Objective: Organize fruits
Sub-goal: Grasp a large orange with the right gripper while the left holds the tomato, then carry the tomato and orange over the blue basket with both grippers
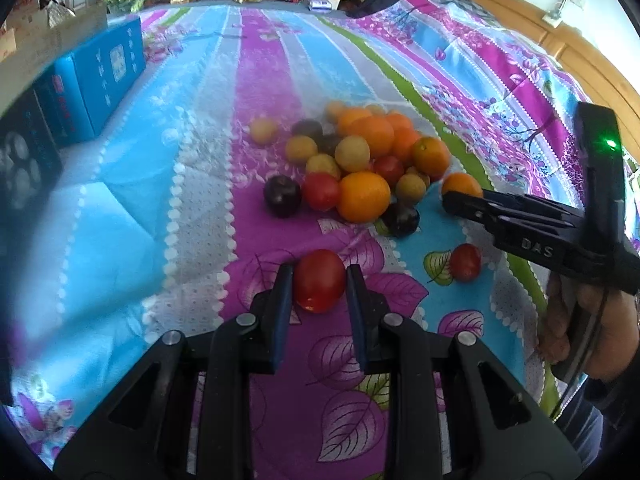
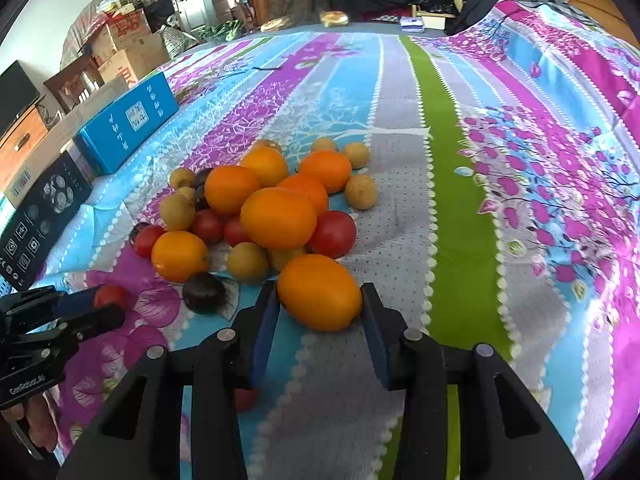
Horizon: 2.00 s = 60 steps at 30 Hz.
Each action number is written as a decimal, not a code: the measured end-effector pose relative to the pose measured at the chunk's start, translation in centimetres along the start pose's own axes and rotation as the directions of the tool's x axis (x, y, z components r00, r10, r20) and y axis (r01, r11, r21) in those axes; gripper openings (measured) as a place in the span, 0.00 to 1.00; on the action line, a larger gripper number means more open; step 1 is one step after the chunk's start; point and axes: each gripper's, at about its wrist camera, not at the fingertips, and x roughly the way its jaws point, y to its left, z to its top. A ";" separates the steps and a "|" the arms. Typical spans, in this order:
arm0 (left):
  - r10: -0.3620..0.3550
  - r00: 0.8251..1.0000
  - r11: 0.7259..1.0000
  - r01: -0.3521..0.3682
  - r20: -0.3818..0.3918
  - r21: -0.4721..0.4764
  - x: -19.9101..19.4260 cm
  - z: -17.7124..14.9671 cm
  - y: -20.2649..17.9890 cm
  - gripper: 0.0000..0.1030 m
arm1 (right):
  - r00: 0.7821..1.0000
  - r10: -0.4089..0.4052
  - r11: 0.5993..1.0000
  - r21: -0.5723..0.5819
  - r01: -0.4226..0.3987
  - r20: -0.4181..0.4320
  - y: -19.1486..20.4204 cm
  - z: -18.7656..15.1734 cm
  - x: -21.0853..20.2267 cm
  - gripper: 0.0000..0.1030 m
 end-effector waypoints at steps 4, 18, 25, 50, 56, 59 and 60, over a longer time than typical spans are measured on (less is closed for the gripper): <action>0.037 0.999 0.999 -0.037 0.038 0.002 -1.9 1.0 0.1 0.26 | 0.999 -0.019 1.000 0.010 0.019 0.035 1.3 0.3 -2.9 0.44; 0.128 0.980 0.991 -0.121 0.154 -0.054 -10.1 3.3 2.0 0.26 | 0.995 -0.050 0.998 -0.031 0.053 0.089 7.5 2.7 -9.1 0.44; 0.150 0.971 0.986 -0.134 0.188 -0.095 -12.5 3.0 3.3 0.26 | 0.992 -0.047 0.996 -0.072 0.056 0.115 10.4 3.9 -10.9 0.44; 0.353 0.907 0.903 -0.266 0.230 -0.338 -23.5 3.3 14.0 0.26 | 0.976 0.202 0.954 -0.240 -0.178 0.081 26.1 10.9 -13.3 0.44; 0.442 0.869 0.836 -0.308 0.224 -0.455 -27.4 2.0 19.0 0.26 | 0.950 0.309 0.906 -0.317 -0.279 0.047 33.7 13.1 -14.1 0.44; 0.479 0.851 0.799 -0.322 0.214 -0.508 -29.0 1.0 21.0 0.26 | 0.937 0.347 0.882 -0.348 -0.319 0.021 37.3 14.0 -14.0 0.44; 0.491 0.846 0.787 -0.327 0.210 -0.522 -29.5 0.6 21.6 0.26 | 0.934 0.357 0.873 -0.360 -0.328 0.015 38.4 14.1 -14.0 0.44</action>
